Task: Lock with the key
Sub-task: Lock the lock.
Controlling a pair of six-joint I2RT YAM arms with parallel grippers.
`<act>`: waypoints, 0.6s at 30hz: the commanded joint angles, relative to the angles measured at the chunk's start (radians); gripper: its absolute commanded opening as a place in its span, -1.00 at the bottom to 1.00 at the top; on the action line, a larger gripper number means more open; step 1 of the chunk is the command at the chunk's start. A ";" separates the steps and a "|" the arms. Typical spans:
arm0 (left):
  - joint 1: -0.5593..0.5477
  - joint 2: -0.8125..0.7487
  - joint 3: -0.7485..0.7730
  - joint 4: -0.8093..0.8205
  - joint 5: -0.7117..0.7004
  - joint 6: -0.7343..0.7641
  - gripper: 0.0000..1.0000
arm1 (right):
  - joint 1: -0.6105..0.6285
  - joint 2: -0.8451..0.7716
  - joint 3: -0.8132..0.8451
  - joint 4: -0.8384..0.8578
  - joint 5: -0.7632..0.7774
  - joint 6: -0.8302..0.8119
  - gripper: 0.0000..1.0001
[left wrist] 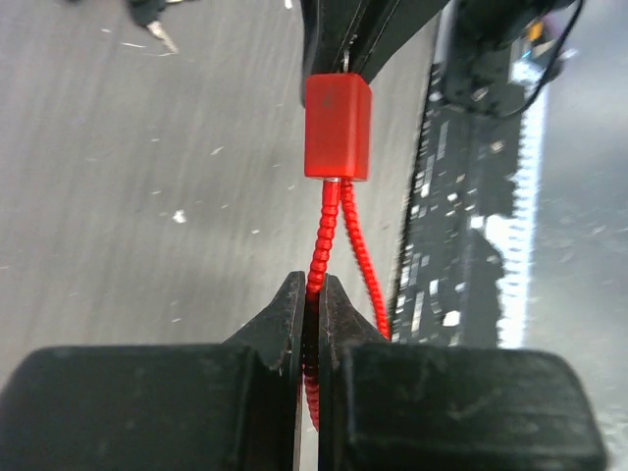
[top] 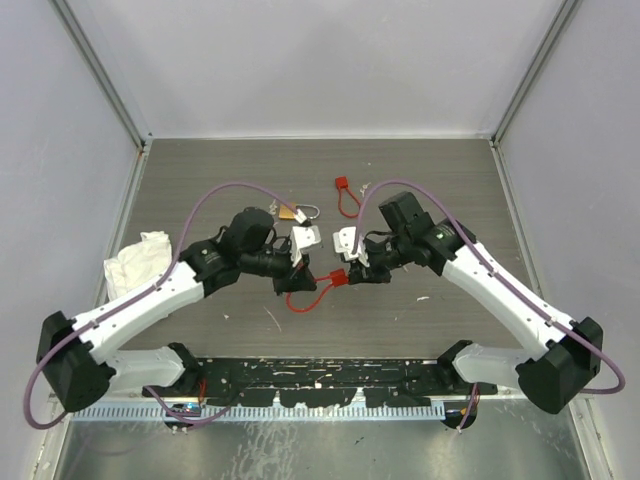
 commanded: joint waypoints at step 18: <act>0.236 0.088 -0.079 0.566 0.368 -0.653 -1.00 | -0.140 0.072 0.135 -0.092 -0.279 -0.068 -0.98</act>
